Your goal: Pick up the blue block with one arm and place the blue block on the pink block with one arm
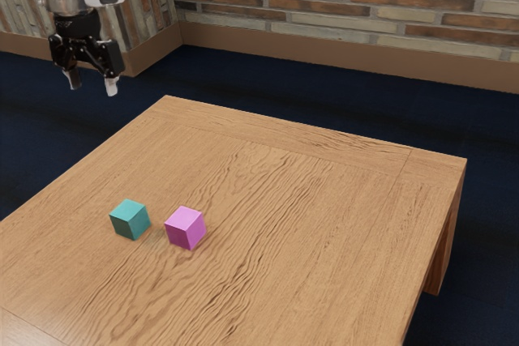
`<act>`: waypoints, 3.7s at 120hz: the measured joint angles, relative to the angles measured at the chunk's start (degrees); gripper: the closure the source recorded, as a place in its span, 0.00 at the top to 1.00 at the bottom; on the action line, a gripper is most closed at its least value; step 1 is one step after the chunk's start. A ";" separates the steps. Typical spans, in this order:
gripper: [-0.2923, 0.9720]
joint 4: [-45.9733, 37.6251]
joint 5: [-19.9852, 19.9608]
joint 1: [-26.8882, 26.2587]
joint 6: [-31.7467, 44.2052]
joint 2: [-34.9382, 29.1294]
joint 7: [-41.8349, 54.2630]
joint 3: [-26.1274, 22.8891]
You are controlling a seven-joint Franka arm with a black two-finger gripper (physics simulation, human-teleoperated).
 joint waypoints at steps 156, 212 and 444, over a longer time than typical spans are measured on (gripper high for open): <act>0.77 -36.22 5.59 -1.78 43.84 6.31 -4.57 6.52; 0.77 -35.48 6.55 -2.07 49.93 13.59 -5.18 6.52; 0.65 -34.24 2.35 -2.31 43.87 5.75 -9.75 -7.75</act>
